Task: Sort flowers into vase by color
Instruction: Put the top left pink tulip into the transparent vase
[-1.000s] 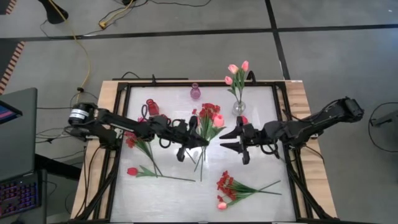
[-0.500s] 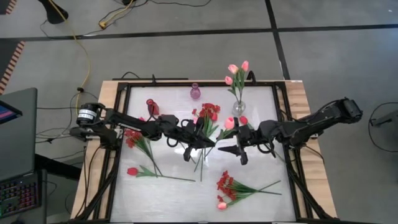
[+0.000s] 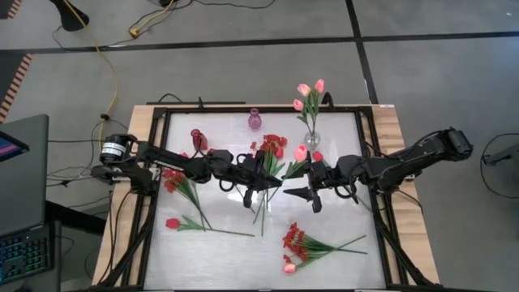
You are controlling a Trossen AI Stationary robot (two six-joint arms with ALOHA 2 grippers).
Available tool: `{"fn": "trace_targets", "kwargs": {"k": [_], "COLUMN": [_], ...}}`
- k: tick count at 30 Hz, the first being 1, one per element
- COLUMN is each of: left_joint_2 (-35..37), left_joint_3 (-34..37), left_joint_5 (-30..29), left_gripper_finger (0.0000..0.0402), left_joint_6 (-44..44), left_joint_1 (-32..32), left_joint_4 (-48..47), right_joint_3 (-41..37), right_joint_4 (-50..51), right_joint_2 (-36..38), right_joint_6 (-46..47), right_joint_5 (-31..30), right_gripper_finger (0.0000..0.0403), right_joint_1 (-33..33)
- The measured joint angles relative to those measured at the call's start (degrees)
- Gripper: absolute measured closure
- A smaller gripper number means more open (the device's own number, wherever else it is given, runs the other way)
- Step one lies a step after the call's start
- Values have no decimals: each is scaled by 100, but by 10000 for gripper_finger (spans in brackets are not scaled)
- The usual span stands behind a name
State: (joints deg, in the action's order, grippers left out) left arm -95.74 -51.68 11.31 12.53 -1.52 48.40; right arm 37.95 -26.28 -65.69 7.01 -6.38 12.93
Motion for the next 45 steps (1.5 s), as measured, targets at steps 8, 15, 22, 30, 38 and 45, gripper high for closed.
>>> {"fn": "trace_targets", "kwargs": {"k": [8, 15, 22, 30, 38, 45], "left_joint_2": [0, 0, 0, 3, 135, 759], "left_joint_3": [0, 0, 0, 2, 4, 4], "left_joint_5": [-185, -294, -429, -584, -633, -708], "left_gripper_finger": [401, 401, 401, 382, 279, 212], "left_joint_6": [9, 13, 51, -106, 50, 52], "left_joint_1": [0, 0, 0, 2, 232, 542], "left_joint_4": [-4, -2, -4, -64, -702, -2508], "right_joint_3": [0, 0, 0, 0, 0, 2], "right_joint_4": [1, -39, -48, -11, 902, 2312], "right_joint_2": [-2, -4, -4, 11, 723, 1823], "right_joint_6": [1, 3, 4, 6, 6, -231], "right_joint_5": [-126, -136, -149, -187, -460, -1722], "right_gripper_finger": [239, 309, 350, 380, 376, 374], "right_joint_1": [-43, -149, -188, -188, -258, -258]}}
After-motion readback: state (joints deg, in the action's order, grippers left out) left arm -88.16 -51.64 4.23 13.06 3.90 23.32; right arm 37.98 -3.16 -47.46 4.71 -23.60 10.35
